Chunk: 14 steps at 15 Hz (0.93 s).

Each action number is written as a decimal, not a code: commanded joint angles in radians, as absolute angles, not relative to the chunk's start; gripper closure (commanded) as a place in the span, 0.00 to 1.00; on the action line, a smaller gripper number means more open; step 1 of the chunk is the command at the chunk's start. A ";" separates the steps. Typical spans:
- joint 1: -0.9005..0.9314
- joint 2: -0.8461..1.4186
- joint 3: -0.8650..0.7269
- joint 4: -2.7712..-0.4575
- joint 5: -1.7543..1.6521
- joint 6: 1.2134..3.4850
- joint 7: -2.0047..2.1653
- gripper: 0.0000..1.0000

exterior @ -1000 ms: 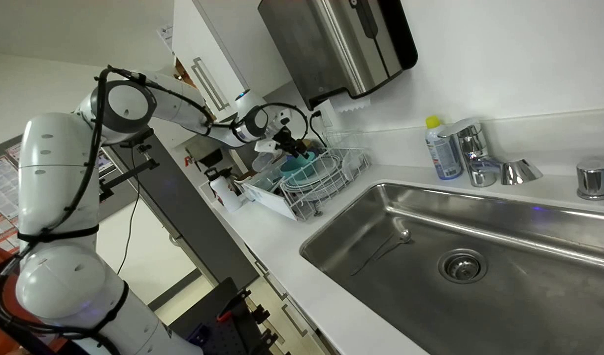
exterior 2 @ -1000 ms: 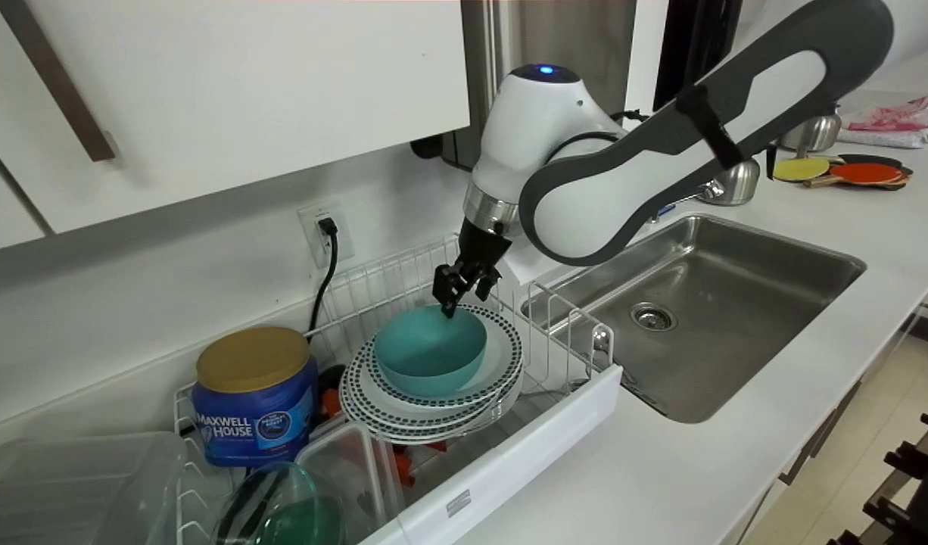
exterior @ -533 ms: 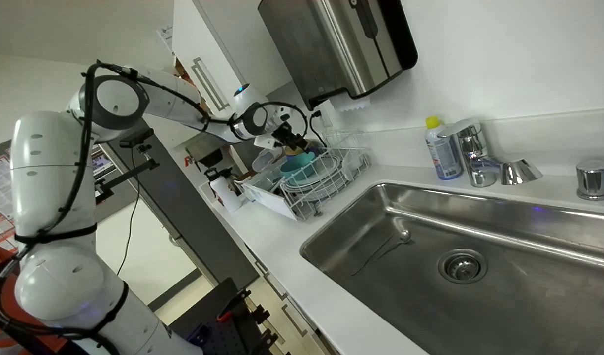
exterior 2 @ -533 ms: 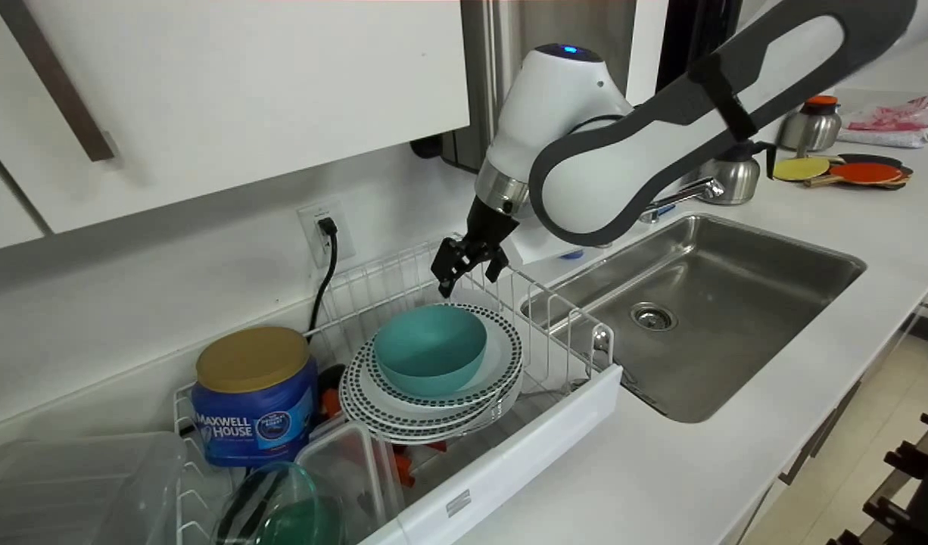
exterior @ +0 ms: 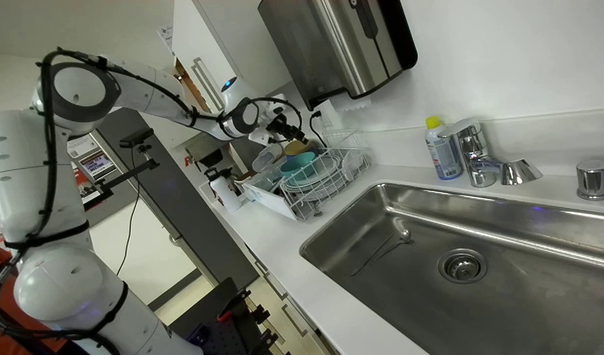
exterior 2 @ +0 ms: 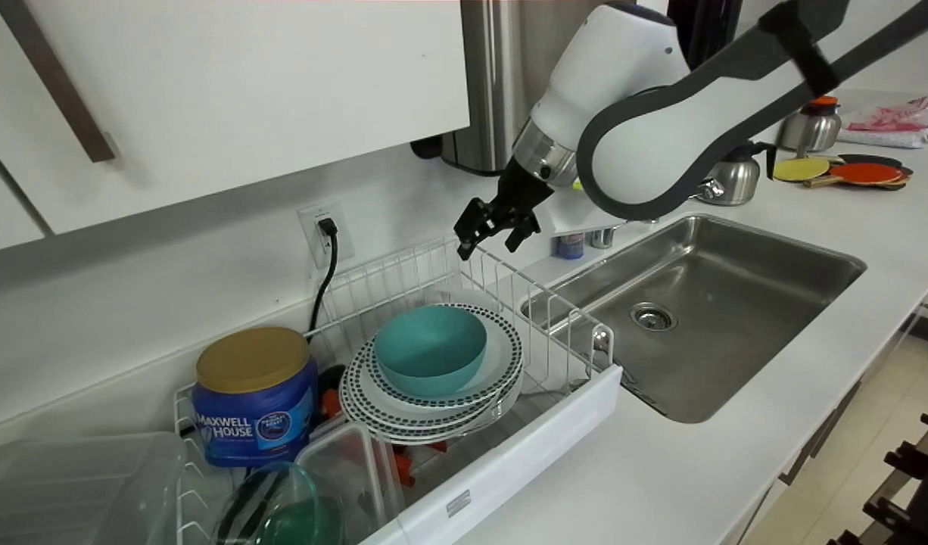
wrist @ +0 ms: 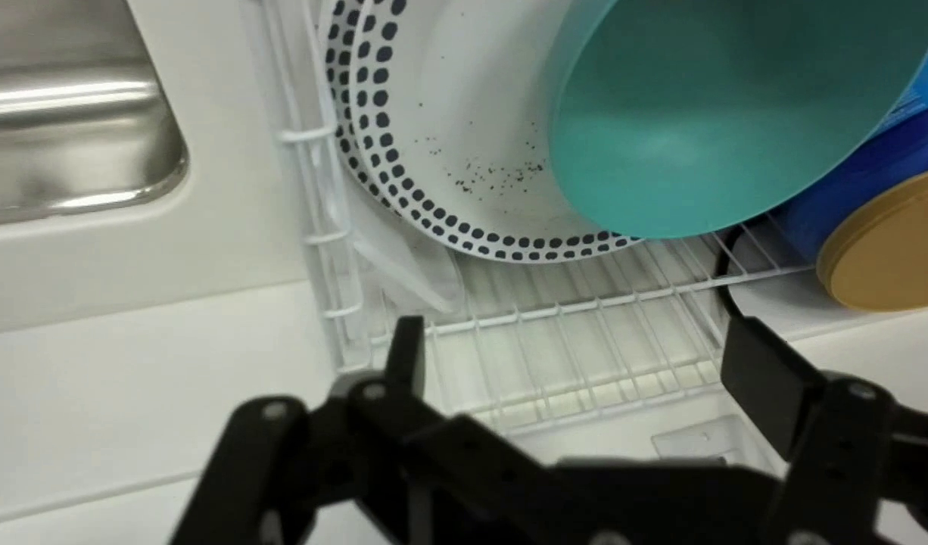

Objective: Pick up the bowl from the sink and place it on top of the plates on the dishrack

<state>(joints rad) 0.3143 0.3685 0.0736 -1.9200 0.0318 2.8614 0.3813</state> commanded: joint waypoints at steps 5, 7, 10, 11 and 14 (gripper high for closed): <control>0.309 0.040 0.003 -2.190 0.000 2.782 0.391 0.00; 0.263 -0.025 0.031 -2.224 -0.021 2.707 0.404 0.00; 0.215 -0.102 0.054 -2.253 -0.040 2.583 0.405 0.00; 0.196 -0.125 0.061 -2.259 -0.061 2.538 0.417 0.00; 0.151 -0.173 0.083 -2.265 -0.080 2.410 0.416 0.00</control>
